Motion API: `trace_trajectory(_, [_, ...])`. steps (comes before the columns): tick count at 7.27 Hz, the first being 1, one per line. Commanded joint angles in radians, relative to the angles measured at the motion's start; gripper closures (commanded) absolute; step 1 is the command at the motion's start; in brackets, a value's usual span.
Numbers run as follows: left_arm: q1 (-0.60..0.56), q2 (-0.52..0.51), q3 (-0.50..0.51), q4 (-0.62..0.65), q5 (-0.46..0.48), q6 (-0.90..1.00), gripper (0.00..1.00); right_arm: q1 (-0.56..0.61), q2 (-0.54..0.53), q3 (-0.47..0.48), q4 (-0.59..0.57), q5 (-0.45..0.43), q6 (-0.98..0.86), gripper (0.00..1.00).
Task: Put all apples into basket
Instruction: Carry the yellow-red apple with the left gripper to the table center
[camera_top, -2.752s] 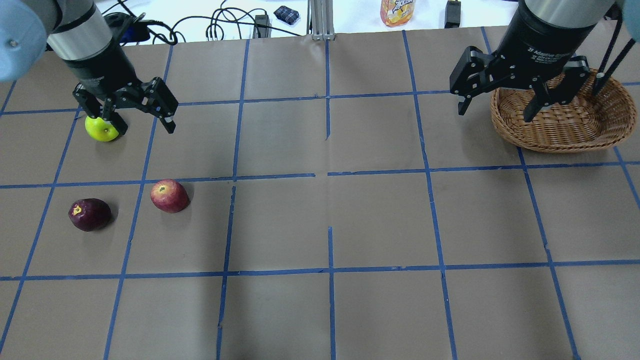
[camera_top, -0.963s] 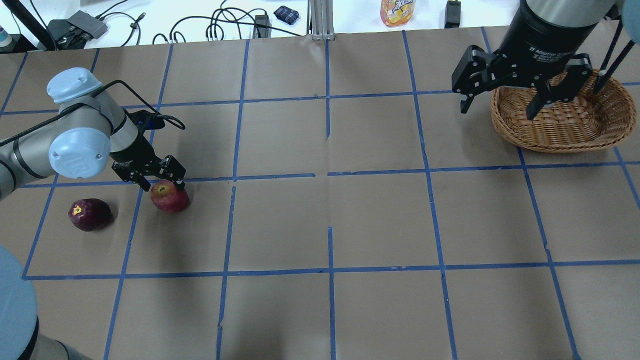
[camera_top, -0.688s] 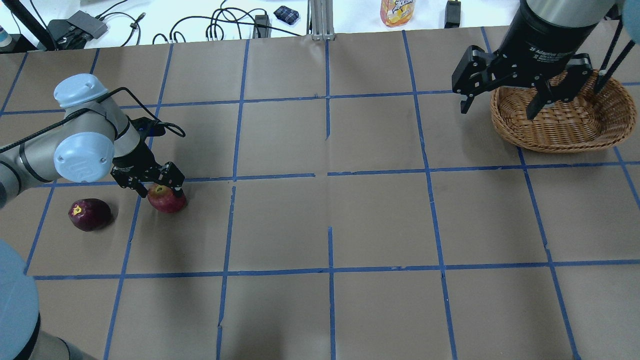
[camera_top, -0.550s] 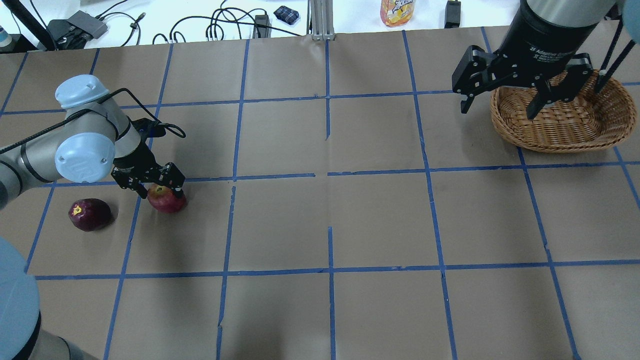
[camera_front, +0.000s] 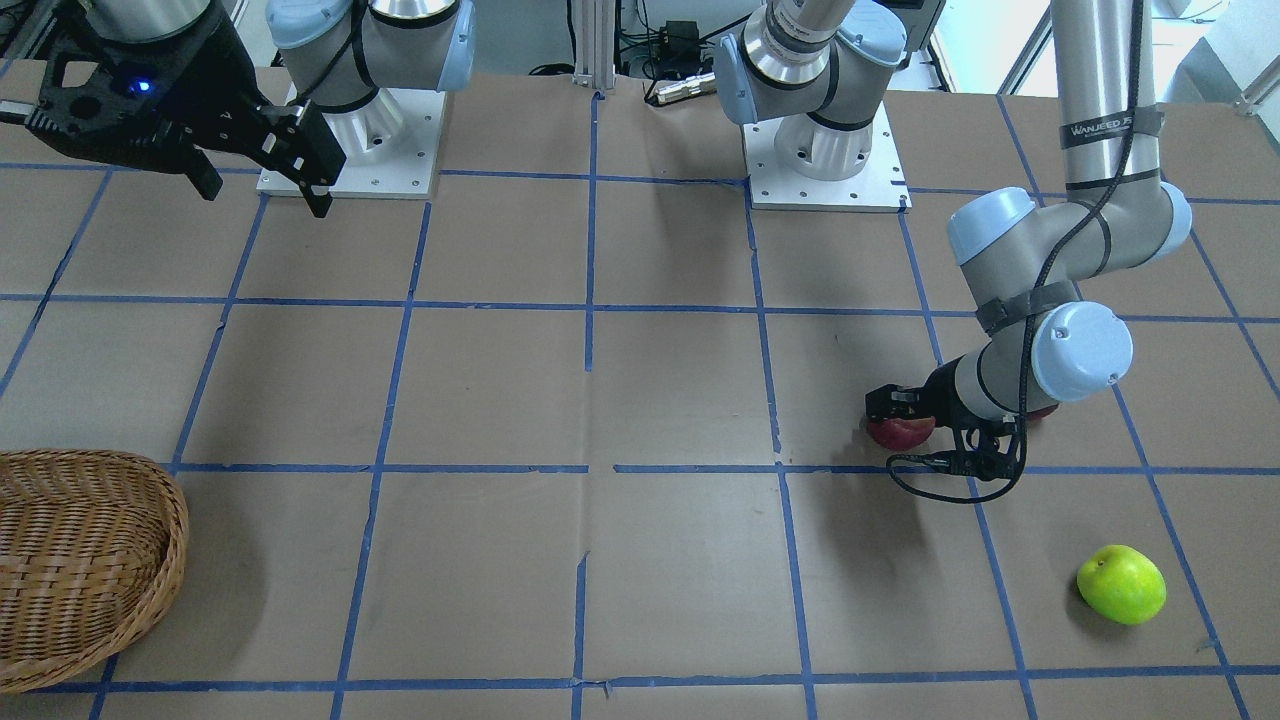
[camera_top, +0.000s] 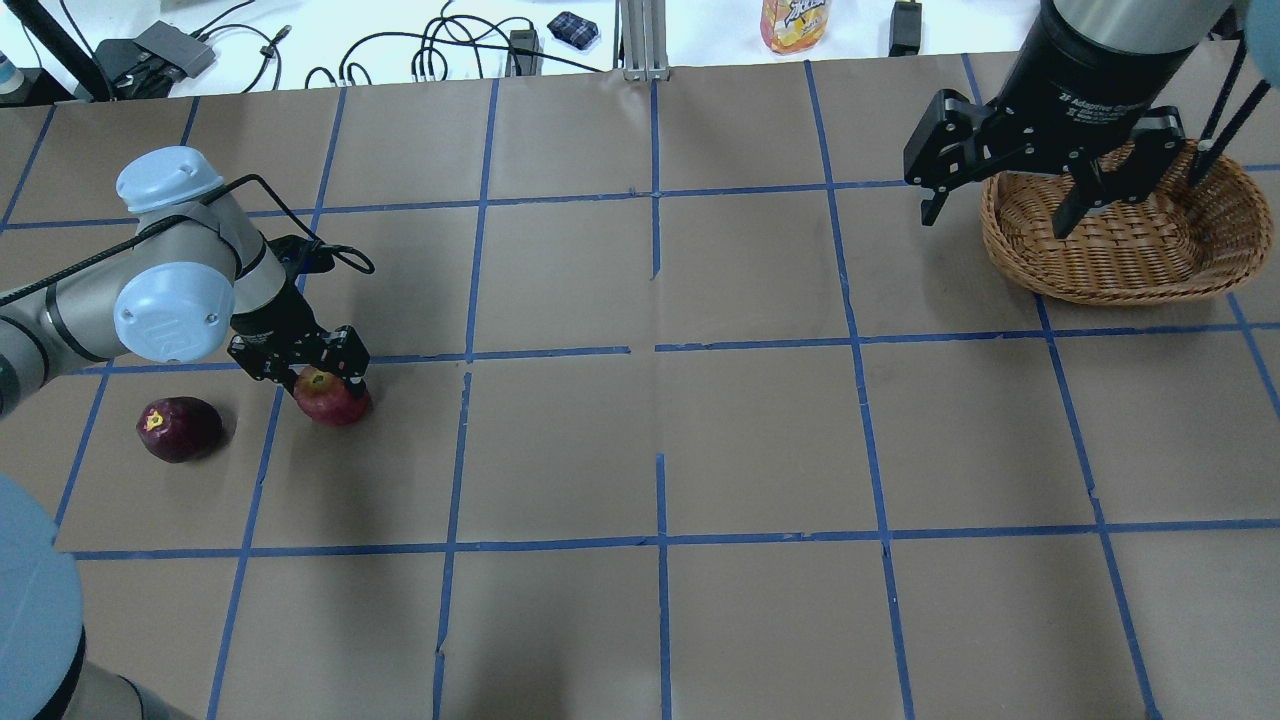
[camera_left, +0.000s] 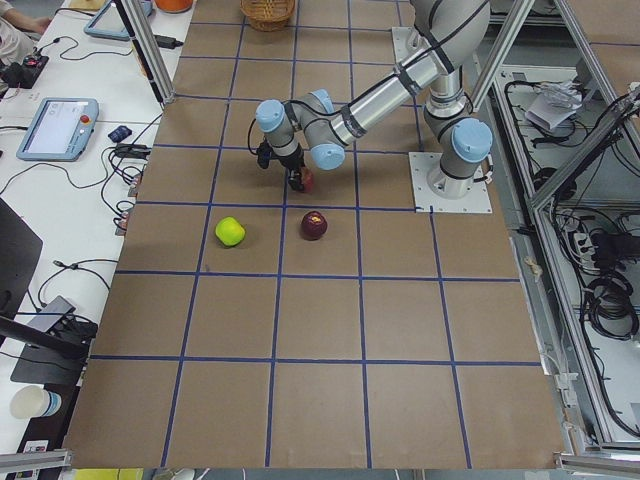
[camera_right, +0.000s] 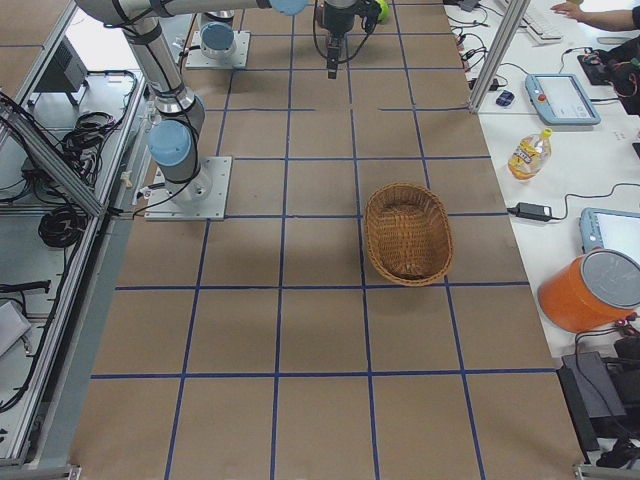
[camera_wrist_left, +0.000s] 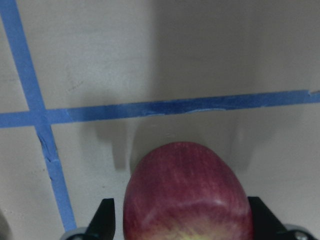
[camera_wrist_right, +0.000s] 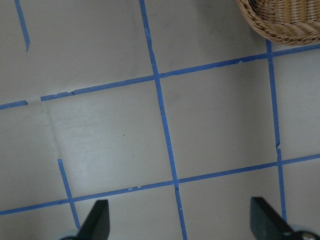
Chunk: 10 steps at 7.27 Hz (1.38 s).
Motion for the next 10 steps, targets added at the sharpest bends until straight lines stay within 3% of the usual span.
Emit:
trace_trajectory(1, [-0.005, 0.011, 0.037, -0.017, -0.001, -0.007, 0.59, -0.002, 0.0, 0.0, 0.0, -0.002, 0.0, 0.0])
trace_trajectory(3, [-0.139, 0.011, 0.152, -0.094, -0.034, -0.154, 0.63, -0.002, 0.0, -0.001, -0.005, -0.002, -0.002, 0.0])
trace_trajectory(4, [-0.228, 0.002, 0.191, -0.088, -0.112, -0.292, 0.68, -0.002, 0.0, -0.002, -0.011, -0.002, -0.005, 0.0])
trace_trajectory(5, [-0.265, -0.011, 0.222, -0.076, -0.251, -0.4, 0.74, 0.0, 0.0, 0.0, -0.011, -0.002, -0.006, 0.0])
trace_trajectory(6, [-0.299, -0.03, 0.234, -0.065, -0.33, -0.474, 0.89, 0.0, 0.0, -0.001, -0.011, -0.002, -0.006, 0.0])
trace_trajectory(8, [-0.438, -0.098, 0.266, 0.123, -0.332, -0.653, 0.92, 0.003, 0.0, 0.0, -0.011, 0.0, -0.002, 0.0])
trace_trajectory(9, [-0.492, -0.13, 0.294, 0.13, -0.318, -0.692, 0.96, 0.003, 0.0, 0.0, -0.01, -0.002, -0.002, 0.0])
trace_trajectory(10, [-0.564, -0.153, 0.321, 0.138, -0.218, -0.712, 0.96, 0.003, 0.002, 0.0, -0.01, 0.0, -0.006, 0.0])
